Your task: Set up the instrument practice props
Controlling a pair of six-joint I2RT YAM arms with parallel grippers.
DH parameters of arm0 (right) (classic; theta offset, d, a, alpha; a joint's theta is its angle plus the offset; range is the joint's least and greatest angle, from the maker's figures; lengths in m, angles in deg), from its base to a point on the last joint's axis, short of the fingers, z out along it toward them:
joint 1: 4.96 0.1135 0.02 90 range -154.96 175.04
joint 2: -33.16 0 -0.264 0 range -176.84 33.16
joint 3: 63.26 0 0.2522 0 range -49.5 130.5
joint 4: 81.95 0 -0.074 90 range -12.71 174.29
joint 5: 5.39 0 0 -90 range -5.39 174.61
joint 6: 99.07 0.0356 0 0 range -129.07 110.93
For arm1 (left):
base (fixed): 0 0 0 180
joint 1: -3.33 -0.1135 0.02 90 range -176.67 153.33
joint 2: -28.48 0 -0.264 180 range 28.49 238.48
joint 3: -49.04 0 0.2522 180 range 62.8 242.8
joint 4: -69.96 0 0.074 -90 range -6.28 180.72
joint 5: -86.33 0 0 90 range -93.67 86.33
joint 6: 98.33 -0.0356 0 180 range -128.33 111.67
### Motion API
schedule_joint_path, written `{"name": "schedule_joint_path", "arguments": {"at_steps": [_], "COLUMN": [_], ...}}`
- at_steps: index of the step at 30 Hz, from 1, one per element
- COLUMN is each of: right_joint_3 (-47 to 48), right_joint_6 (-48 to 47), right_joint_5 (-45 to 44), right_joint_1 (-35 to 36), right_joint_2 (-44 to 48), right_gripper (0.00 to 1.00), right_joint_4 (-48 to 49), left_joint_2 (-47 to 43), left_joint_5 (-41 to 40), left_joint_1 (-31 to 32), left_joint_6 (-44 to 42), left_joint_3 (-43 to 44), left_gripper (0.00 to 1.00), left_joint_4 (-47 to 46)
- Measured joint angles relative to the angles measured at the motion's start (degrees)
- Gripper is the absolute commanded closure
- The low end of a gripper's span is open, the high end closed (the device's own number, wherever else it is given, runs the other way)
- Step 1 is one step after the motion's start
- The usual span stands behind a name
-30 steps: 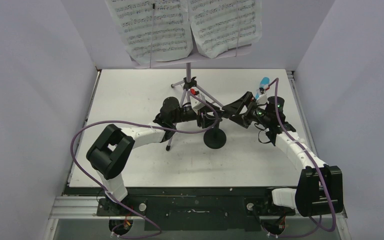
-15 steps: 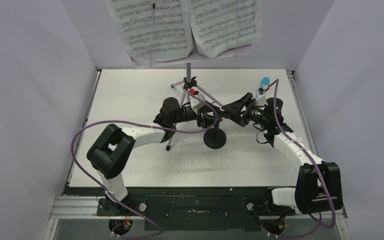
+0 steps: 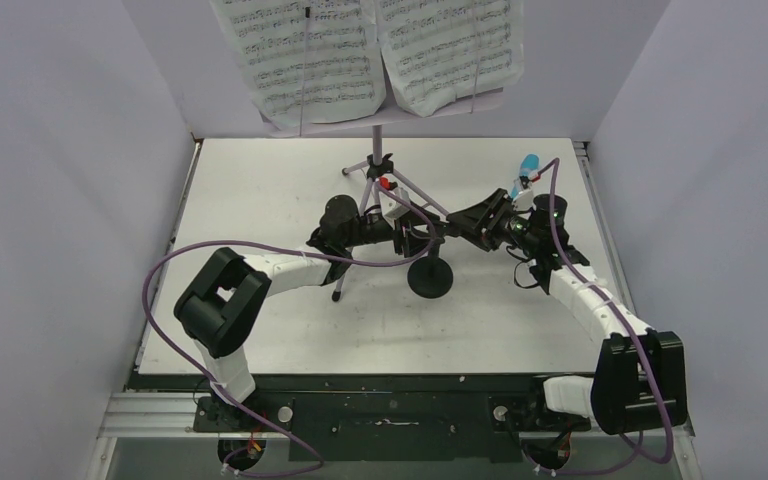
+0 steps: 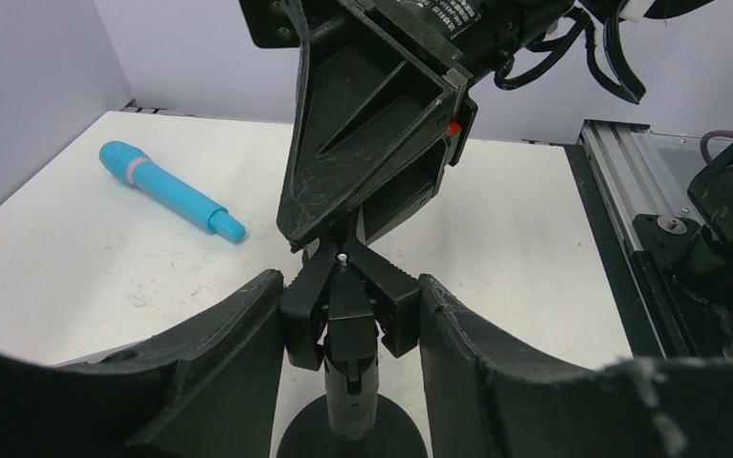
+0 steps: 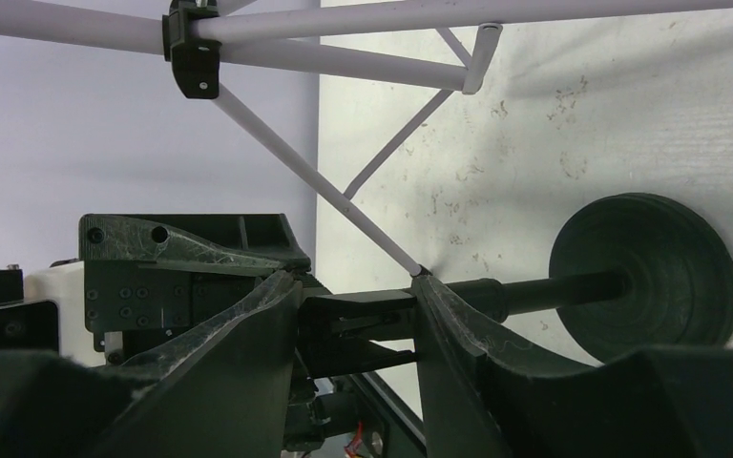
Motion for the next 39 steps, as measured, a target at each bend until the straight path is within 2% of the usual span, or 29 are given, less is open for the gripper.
{"name": "schedule_joint_path", "arguments": {"at_steps": [7, 10, 12, 13, 14, 15, 16, 19, 20, 22, 27, 33, 39], "right_joint_3": [3.06, 4.02, 4.33, 4.48, 4.61, 4.79, 5.03, 6.01, 6.6, 7.82, 11.52, 15.39, 21.27], "right_joint_6": [-5.29, -6.91, -7.65, -7.93, -8.2, -8.5, -9.11, -11.61, -12.48, -13.49, -15.72, -19.69, -24.72], "right_joint_5": [-3.48, -4.61, -5.22, -5.38, -5.44, -5.44, -5.46, -6.95, -7.37, -7.89, -9.6, -14.29, -26.14], "right_joint_1": [0.61, 0.92, 1.14, 1.14, 1.14, 1.16, 1.2, 1.05, 0.92, 0.68, 0.57, -1.62, -5.62], "right_joint_2": [1.84, 2.43, 2.71, 2.78, 2.78, 2.78, 2.78, 2.78, 2.71, 2.45, 1.57, -0.66, -9.77], "right_gripper": [0.88, 0.85, 0.73, 0.62, 0.53, 0.35, 0.24, 0.03, 0.02, 0.1, 0.1, 0.1, 0.1], "right_joint_4": [-7.93, -10.45, -11.41, -11.76, -12.07, -12.35, -12.76, -14.82, -15.74, -16.68, -18.34, -20.72, -25.07], "left_joint_2": [0.74, 0.87, 0.92, 0.94, 0.94, 0.96, 0.94, 0.94, 0.94, 0.94, -0.04, -6.82, -16.65], "left_joint_5": [0.2, 0.42, 0.55, 0.59, 0.59, 0.63, 0.72, 0.96, 1.11, 1.44, 2.21, 2.32, 1.14], "left_joint_1": [0.09, 0.11, 0.11, 0.13, 0.13, 0.13, 0.13, -0.15, -0.33, -0.48, -1.07, -1.18, -1.18], "left_joint_6": [0.2, 0.2, 0.2, 0.2, 0.2, 0.2, 0.26, 1.09, 1.53, 2.58, 6.71, 8.68, 6.84], "left_joint_3": [-0.02, -0.04, -0.04, -0.04, -0.04, -0.04, -0.04, -0.04, -0.04, -0.15, -1.81, -4.94, -12.7], "left_gripper": [1.0, 1.0, 1.0, 0.97, 0.89, 0.81, 0.72, 0.4, 0.33, 0.22, 0.03, 0.04, 0.04], "left_joint_4": [-1.01, -1.38, -1.44, -1.44, -1.44, -1.44, -1.49, -2.23, -2.4, -2.82, -4.37, -6.1, -4.92]}}
